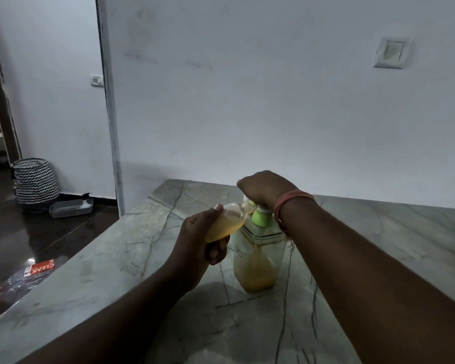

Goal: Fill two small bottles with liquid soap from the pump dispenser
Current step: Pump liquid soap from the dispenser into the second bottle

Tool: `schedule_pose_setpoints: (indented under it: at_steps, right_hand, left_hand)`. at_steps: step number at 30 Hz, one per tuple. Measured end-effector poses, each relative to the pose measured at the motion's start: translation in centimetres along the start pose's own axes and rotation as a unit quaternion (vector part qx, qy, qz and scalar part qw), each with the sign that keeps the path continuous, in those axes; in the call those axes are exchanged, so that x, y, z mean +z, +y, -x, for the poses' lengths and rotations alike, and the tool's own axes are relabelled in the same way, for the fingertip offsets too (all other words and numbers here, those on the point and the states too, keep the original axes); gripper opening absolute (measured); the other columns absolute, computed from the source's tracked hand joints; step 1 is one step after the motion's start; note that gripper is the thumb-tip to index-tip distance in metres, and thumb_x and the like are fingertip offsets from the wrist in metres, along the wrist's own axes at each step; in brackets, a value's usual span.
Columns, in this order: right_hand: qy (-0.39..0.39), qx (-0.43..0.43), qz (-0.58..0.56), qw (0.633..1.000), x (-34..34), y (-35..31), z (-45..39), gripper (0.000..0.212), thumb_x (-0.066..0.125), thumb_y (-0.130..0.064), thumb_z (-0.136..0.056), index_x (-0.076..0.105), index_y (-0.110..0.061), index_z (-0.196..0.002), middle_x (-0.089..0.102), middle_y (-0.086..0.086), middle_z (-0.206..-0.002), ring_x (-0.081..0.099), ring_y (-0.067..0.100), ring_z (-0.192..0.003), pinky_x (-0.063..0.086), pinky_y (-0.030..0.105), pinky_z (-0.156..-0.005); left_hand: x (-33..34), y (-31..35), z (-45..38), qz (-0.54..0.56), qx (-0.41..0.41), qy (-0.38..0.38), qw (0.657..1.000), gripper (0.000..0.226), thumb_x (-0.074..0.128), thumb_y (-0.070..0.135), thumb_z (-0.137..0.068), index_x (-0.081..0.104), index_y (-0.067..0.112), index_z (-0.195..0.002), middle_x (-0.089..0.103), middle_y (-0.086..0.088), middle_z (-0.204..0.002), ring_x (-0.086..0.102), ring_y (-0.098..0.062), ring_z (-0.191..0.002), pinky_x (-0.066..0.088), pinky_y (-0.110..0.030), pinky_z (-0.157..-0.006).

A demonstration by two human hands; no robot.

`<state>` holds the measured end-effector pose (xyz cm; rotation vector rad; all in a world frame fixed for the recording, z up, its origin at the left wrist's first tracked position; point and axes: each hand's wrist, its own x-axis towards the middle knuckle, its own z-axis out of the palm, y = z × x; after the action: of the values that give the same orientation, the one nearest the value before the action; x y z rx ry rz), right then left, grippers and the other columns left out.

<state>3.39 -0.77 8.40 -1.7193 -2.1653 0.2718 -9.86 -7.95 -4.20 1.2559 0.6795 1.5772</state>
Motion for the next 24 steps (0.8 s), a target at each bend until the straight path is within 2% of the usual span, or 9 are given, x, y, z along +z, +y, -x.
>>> schedule_pose_setpoints:
  at_steps: [3, 9, 11, 14, 18, 21, 24]
  right_hand:
    - [-0.006, 0.011, -0.009, 1.0, -0.29, 0.15, 0.39, 0.026, 0.041, -0.031, -0.086, 0.051, -0.017, -0.067, 0.056, 0.005, -0.086, 0.052, 0.022, -0.077, 0.028, 0.027, -0.052]
    - [-0.032, 0.005, 0.043, 0.999, -0.11, -0.41, 0.1, 0.026, 0.043, -0.034, -0.088, 0.053, -0.019, -0.069, 0.054, 0.001, -0.08, 0.053, 0.017, -0.072, 0.031, 0.027, -0.053]
    - [-0.005, 0.007, 0.04, 0.999, -0.13, -0.45, 0.07, 0.025, 0.047, -0.036, -0.084, 0.055, -0.018, -0.07, 0.057, 0.001, -0.078, 0.054, 0.015, -0.068, 0.032, 0.026, -0.05]
    - [0.044, 0.011, -0.025, 0.999, 0.32, 0.16, -0.02, 0.029, 0.046, -0.039, -0.08, 0.06, -0.015, -0.076, 0.063, 0.005, -0.085, 0.057, 0.021, -0.073, 0.031, 0.025, -0.051]
    - [-0.008, 0.02, -0.015, 1.0, -0.06, 0.22, 0.13, 0.028, 0.043, -0.034, -0.086, 0.06, -0.015, -0.075, 0.058, 0.002, -0.081, 0.055, 0.018, -0.072, 0.031, 0.025, -0.052]
    - [-0.018, 0.014, 0.016, 1.0, -0.1, 0.07, -0.09, 0.03, 0.044, -0.037, -0.089, 0.058, -0.015, -0.073, 0.057, 0.001, -0.075, 0.055, 0.016, -0.067, 0.03, 0.025, -0.05]
    - [-0.05, 0.014, 0.042, 0.998, -0.24, -0.12, -0.29, 0.03, 0.048, -0.04, -0.089, 0.059, -0.014, -0.08, 0.06, 0.001, -0.082, 0.057, 0.016, -0.067, 0.034, 0.024, -0.05]
  left_hand:
    - [0.17, 0.01, 0.12, -0.001, -0.006, -0.008, 1.0, 0.04, 0.067, 0.054, -0.086, 0.076, 0.016, -0.078, 0.052, -0.01, -0.056, 0.041, -0.014, -0.04, 0.035, -0.022, -0.043]
    - [0.11, 0.08, 0.43, 0.004, -0.01, 0.001, 1.0, 0.041, 0.068, 0.054, -0.084, 0.078, 0.014, -0.084, 0.051, -0.009, -0.054, 0.04, -0.013, -0.04, 0.035, -0.022, -0.042]
    - [0.04, 0.0, 0.39, 0.007, -0.011, 0.002, 1.0, 0.041, 0.069, 0.053, -0.084, 0.077, 0.013, -0.084, 0.051, -0.009, -0.054, 0.04, -0.014, -0.04, 0.035, -0.022, -0.042]
    - [0.0, -0.09, 0.17, -0.001, -0.009, 0.002, 1.0, 0.043, 0.068, 0.053, -0.085, 0.076, 0.011, -0.083, 0.052, -0.012, -0.056, 0.04, -0.015, -0.04, 0.035, -0.022, -0.042]
    - [0.17, -0.22, 0.11, 0.004, -0.015, 0.006, 1.0, 0.055, 0.064, 0.046, -0.093, 0.064, -0.008, -0.092, 0.049, -0.014, -0.056, 0.038, -0.016, -0.04, 0.033, -0.022, -0.043]
    - [0.42, 0.1, 0.16, 0.004, -0.01, 0.003, 1.0, 0.047, 0.061, 0.043, -0.095, 0.064, -0.003, -0.088, 0.049, -0.01, -0.053, 0.037, -0.015, -0.04, 0.032, -0.022, -0.043]
    - [0.31, -0.06, 0.34, 0.01, -0.01, -0.001, 1.0, 0.048, 0.061, 0.043, -0.096, 0.065, -0.004, -0.09, 0.049, -0.01, -0.053, 0.037, -0.015, -0.04, 0.033, -0.022, -0.043]
